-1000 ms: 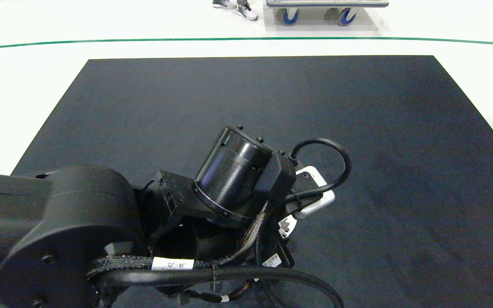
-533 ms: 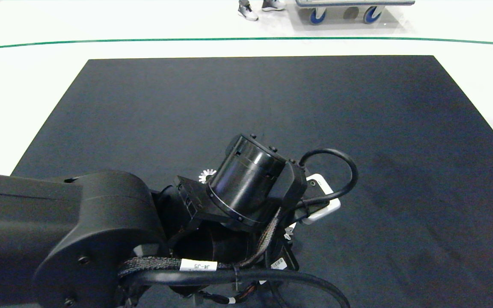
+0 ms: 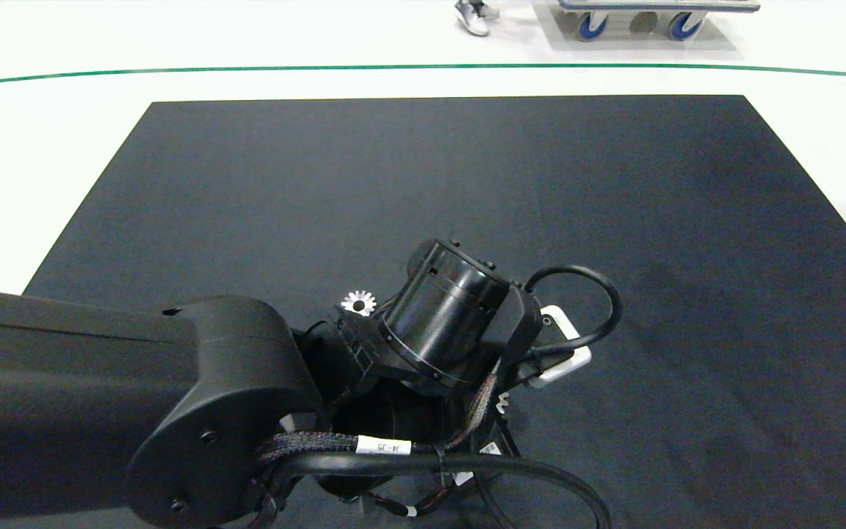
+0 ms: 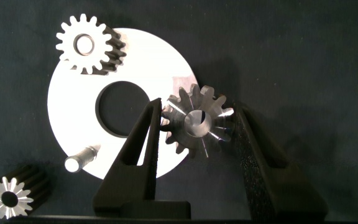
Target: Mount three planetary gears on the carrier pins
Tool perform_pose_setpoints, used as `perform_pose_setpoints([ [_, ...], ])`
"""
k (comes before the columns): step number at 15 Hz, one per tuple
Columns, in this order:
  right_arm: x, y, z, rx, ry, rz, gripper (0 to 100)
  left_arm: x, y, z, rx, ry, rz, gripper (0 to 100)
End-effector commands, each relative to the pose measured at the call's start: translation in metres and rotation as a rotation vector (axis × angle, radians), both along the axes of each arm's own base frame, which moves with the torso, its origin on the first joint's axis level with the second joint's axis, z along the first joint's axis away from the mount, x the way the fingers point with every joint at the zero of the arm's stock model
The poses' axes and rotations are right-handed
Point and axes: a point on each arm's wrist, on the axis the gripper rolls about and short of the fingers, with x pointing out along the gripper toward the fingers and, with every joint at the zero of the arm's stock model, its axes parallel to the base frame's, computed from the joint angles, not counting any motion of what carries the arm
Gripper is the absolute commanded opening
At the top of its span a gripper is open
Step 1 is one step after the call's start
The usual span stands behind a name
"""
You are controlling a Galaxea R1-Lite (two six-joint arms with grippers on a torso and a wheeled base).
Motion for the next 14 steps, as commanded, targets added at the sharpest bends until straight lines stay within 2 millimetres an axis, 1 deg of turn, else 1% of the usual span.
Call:
perform_pose_setpoints([
  [1,0.0005,0.0002,-0.0003,-0.003,0.003,0.001,100,0.0003,0.0003,-0.0026,0.009,0.003,0.002,22],
  [14,0.0006,0.0003,-0.0001,-0.003,0.001,0.001,100,0.0041,0.0001,-0.0089,0.023,0.013,0.01,22],
])
